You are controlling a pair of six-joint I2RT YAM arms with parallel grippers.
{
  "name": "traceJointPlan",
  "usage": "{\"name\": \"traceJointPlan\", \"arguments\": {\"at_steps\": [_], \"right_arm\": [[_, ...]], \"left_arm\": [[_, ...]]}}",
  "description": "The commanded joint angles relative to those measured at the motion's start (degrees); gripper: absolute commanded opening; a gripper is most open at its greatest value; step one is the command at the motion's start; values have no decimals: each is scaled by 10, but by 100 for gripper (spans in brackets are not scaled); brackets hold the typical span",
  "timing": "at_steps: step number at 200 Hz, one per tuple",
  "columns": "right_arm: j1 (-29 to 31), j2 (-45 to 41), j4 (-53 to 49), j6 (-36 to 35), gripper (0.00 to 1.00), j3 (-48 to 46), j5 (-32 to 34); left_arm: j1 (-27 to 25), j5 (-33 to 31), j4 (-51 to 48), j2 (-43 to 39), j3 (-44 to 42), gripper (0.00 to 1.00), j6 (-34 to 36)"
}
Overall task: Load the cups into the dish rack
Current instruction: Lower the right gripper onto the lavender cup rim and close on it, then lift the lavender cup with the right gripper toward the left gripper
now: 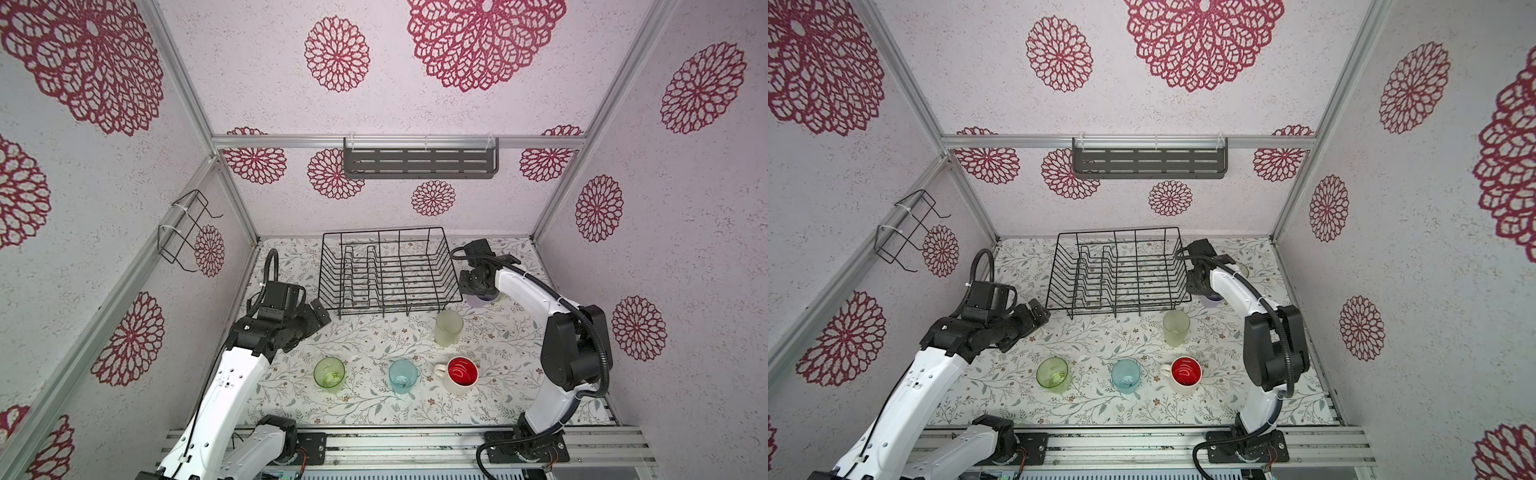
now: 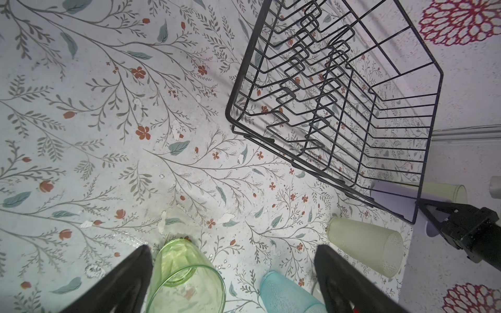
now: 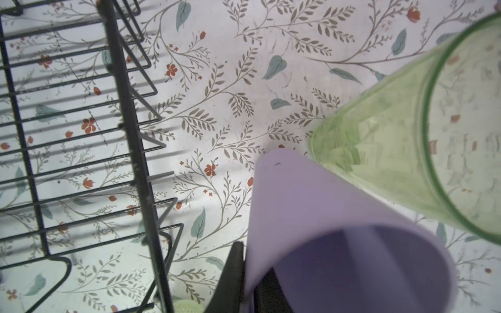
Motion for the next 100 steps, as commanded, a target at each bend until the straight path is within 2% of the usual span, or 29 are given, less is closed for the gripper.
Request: {"name": "traceJointPlan", "arguments": {"at_steps": [1, 13, 20, 62, 78, 100], "right_arm": [[2, -18, -12, 3, 5, 7, 15], [2, -32, -12, 9, 4, 2, 20], [5, -40, -18, 9, 0, 6, 20], [43, -127, -21, 7, 0, 9, 70], [50, -169, 13, -14, 0, -4, 44], [52, -231, 78, -32, 0, -38, -14]], "left_arm": [[-4, 0, 18, -1, 5, 97, -1], [-5, 10, 13, 1, 10, 97, -3], [-5, 17, 9, 2, 12, 97, -4], [-6, 47, 6, 1, 21, 97, 0], [-6, 108, 35, 0, 28, 97, 2], [-6, 198, 136, -8, 12, 97, -14]]}}
